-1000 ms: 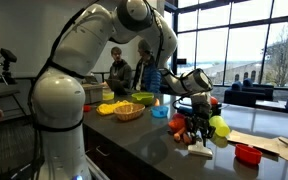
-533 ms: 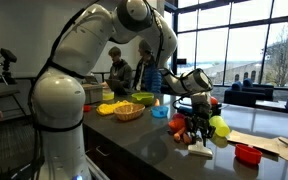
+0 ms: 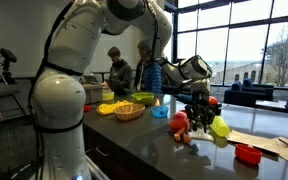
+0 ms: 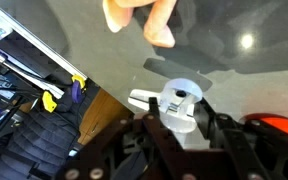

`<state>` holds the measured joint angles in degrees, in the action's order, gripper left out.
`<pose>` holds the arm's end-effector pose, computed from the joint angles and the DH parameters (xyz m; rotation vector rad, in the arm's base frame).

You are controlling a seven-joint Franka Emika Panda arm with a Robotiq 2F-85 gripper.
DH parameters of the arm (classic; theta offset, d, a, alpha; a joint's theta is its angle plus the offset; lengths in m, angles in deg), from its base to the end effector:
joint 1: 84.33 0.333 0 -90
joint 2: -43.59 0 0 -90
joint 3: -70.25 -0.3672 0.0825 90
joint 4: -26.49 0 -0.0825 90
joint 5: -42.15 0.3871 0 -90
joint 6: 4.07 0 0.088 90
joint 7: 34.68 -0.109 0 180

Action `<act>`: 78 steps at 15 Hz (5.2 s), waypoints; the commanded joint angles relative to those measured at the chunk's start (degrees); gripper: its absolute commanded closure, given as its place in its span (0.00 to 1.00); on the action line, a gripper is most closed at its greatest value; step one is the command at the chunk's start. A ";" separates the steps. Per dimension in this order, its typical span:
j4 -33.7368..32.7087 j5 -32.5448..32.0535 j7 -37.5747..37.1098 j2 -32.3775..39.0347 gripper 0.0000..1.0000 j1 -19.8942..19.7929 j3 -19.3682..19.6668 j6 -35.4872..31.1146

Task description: Move the white clip to the left

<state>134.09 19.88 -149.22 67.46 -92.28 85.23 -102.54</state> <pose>0.5325 -0.2525 0.3181 1.0557 -2.1711 -0.0720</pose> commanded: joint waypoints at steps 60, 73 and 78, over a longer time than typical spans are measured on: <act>-3.35 45.87 124.02 -0.73 0.84 -2.00 -10.06 18.15; -7.10 41.64 118.90 1.30 0.84 0.64 -10.71 18.89; -6.78 39.99 114.83 2.59 0.84 1.36 -10.56 18.90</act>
<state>128.09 61.22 -31.42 69.31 -91.42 74.51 -84.80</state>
